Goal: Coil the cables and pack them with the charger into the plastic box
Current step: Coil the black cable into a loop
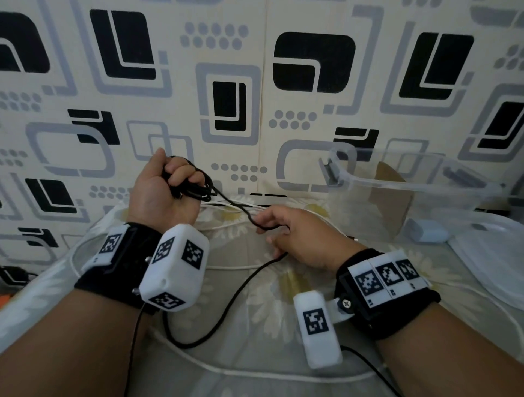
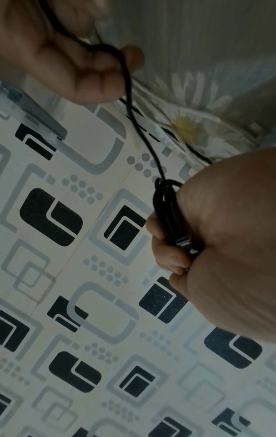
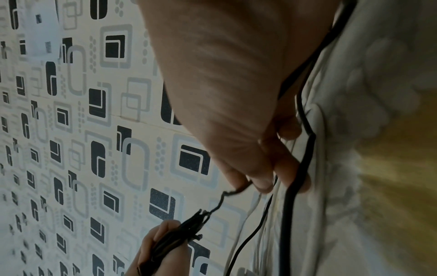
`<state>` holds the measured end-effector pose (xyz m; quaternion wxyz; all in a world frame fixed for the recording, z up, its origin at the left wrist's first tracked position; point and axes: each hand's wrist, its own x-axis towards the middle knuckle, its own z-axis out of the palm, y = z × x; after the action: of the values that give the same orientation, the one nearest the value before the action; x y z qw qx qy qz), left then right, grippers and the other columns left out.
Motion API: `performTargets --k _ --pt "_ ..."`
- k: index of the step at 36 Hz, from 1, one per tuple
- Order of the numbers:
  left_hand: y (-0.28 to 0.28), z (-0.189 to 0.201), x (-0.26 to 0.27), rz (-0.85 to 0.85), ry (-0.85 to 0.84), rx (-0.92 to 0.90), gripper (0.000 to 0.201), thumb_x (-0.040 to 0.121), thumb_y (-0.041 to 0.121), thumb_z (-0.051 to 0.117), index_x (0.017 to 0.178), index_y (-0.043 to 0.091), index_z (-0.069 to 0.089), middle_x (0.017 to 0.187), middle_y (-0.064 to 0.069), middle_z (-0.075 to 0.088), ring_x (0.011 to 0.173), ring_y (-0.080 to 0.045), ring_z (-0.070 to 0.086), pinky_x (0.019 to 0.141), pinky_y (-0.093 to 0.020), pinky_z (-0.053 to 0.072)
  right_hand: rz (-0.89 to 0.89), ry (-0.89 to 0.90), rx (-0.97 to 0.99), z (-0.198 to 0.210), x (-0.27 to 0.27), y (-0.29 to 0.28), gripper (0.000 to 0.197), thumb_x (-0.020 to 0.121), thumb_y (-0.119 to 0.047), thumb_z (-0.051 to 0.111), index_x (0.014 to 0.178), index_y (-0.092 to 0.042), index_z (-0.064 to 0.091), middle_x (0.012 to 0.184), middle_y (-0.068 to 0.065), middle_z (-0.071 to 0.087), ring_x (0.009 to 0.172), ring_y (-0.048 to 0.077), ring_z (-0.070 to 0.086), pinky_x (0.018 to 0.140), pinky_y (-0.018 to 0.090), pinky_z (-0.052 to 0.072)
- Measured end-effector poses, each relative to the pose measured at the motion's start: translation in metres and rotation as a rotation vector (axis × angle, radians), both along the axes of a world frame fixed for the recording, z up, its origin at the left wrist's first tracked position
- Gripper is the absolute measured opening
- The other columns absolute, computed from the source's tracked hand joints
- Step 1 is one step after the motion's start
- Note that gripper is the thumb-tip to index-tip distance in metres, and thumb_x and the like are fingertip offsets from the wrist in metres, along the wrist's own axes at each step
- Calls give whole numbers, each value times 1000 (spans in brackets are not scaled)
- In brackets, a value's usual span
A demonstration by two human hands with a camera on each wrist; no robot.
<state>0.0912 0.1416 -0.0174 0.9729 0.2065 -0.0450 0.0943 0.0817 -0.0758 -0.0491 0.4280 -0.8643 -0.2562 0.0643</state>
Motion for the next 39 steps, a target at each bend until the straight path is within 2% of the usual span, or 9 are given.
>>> performTargets --k 3,9,13,17,24,28,32,36,39 --pt "-2 0 0 18 12 32 29 101 26 40 74 18 38 61 9 38 44 -5 34 56 -20 35 94 8 -10 2 -2 1 41 89 5 59 123 -16 62 113 0 69 76 -15 59 70 3 44" --pt "-5 0 -9 -46 -89 177 12 69 16 42 77 17 33 72 2 42 56 -12 37 69 -26 33 143 -41 -26 6 -5 2 37 88 7 59 118 -16 65 106 0 73 86 -16 58 76 -1 39" --pt "-12 -1 -9 -49 -105 319 11 75 7 37 79 17 37 74 2 44 58 -12 42 68 -26 36 164 -38 2 9 -7 4 38 91 7 54 115 -18 67 102 0 74 93 -10 61 77 0 39" --pt "-20 -3 -7 -57 -120 450 25 89 0 24 82 17 40 75 2 47 60 -11 47 70 -26 36 179 -60 35 11 -8 5 38 90 8 53 114 -18 69 101 0 75 92 -10 62 76 1 40" --pt "-26 -14 -2 -63 -167 707 22 79 -3 40 92 15 42 81 0 56 67 -13 55 66 -27 38 173 -103 25 13 -8 6 37 92 6 51 117 -16 68 100 -5 74 89 -14 59 77 3 40" --pt "-32 -19 -5 -13 -189 953 28 88 -10 41 98 16 43 87 -2 58 71 -13 53 66 -23 44 181 -128 38 13 -10 7 34 90 6 53 113 -14 70 100 -6 73 85 -13 61 78 6 44" --pt "-34 -20 -8 1 -217 1092 33 94 -14 35 100 18 43 88 -3 58 73 -10 56 67 -20 47 152 -141 90 15 -12 6 21 88 4 59 96 -10 73 73 -22 68 65 -3 63 68 14 51" --pt "-31 -20 -9 -16 -251 1207 31 94 -14 39 101 16 44 91 -3 61 79 -12 60 76 -25 49 128 -192 237 15 -13 6 15 88 4 61 91 -7 69 72 0 70 68 12 68 82 27 56" --pt "-31 -22 -8 1 -279 1379 27 93 -11 48 101 14 45 88 6 67 84 -10 63 82 -32 47 99 -204 404 17 -13 6 12 88 5 62 89 -6 65 78 0 68 66 18 70 79 34 58"
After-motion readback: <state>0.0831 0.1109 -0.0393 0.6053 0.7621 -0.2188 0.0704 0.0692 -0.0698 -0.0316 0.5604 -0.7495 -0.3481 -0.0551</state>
